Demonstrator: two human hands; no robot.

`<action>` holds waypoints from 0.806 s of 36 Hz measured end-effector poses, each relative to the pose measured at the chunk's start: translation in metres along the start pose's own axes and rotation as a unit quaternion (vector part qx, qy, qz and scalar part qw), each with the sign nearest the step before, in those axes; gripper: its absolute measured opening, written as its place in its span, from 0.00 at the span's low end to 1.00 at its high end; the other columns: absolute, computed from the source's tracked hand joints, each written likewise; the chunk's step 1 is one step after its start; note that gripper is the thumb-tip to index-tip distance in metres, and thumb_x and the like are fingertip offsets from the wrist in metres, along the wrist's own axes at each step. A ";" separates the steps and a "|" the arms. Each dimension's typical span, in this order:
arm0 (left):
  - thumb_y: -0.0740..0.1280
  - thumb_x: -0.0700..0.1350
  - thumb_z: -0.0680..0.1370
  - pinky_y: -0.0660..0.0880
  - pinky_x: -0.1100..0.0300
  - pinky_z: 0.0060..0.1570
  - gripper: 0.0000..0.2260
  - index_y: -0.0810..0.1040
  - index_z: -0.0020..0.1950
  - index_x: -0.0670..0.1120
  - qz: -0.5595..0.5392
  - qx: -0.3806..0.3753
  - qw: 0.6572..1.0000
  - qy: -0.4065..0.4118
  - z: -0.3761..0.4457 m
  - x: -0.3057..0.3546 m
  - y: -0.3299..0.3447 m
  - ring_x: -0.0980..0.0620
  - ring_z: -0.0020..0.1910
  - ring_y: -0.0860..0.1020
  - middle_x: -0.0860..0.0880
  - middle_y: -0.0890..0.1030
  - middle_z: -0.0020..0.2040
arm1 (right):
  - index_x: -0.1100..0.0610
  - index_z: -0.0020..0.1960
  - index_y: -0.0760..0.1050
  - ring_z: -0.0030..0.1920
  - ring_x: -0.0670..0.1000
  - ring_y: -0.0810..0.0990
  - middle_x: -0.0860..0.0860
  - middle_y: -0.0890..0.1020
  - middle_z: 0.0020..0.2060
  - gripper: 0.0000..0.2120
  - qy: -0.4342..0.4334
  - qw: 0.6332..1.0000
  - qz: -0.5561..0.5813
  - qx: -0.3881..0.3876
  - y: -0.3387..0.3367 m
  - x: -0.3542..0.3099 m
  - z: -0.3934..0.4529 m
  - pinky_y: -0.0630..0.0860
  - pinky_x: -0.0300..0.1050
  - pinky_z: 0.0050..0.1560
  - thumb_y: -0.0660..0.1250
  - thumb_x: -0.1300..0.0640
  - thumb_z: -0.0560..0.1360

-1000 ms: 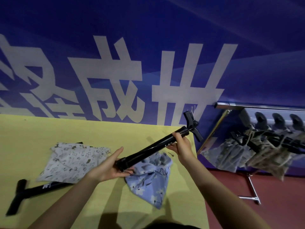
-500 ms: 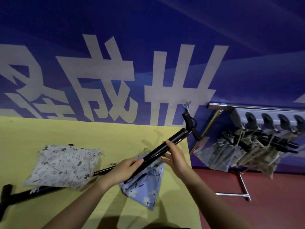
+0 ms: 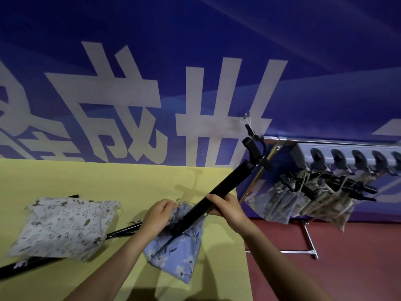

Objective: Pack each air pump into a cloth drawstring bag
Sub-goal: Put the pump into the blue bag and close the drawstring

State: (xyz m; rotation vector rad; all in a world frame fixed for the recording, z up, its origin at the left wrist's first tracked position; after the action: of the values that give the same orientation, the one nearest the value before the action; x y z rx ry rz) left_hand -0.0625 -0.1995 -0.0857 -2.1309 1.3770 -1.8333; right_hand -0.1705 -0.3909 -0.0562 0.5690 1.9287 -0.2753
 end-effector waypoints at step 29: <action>0.57 0.49 0.83 0.62 0.55 0.37 0.17 0.63 0.35 0.47 0.236 -0.067 0.969 -0.013 0.029 -0.046 0.007 0.48 0.33 0.65 0.46 0.64 0.33 | 0.59 0.47 0.78 0.40 0.44 0.81 0.49 0.82 0.39 0.03 0.001 0.994 -0.103 -0.034 0.018 0.033 0.025 0.78 0.39 0.43 0.71 0.60 0.74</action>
State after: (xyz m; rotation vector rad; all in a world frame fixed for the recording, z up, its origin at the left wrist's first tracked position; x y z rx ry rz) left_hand -0.0398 -0.1911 -0.1349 -1.6620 1.8469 -1.5586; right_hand -0.1523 -0.3781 -0.0955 0.3262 1.9930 -0.3388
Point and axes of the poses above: each hand's wrist, its own z-axis towards the middle knuckle, its own y-axis out of the palm, x = y × z, the point moved 2 cm from there along z, towards the middle knuckle
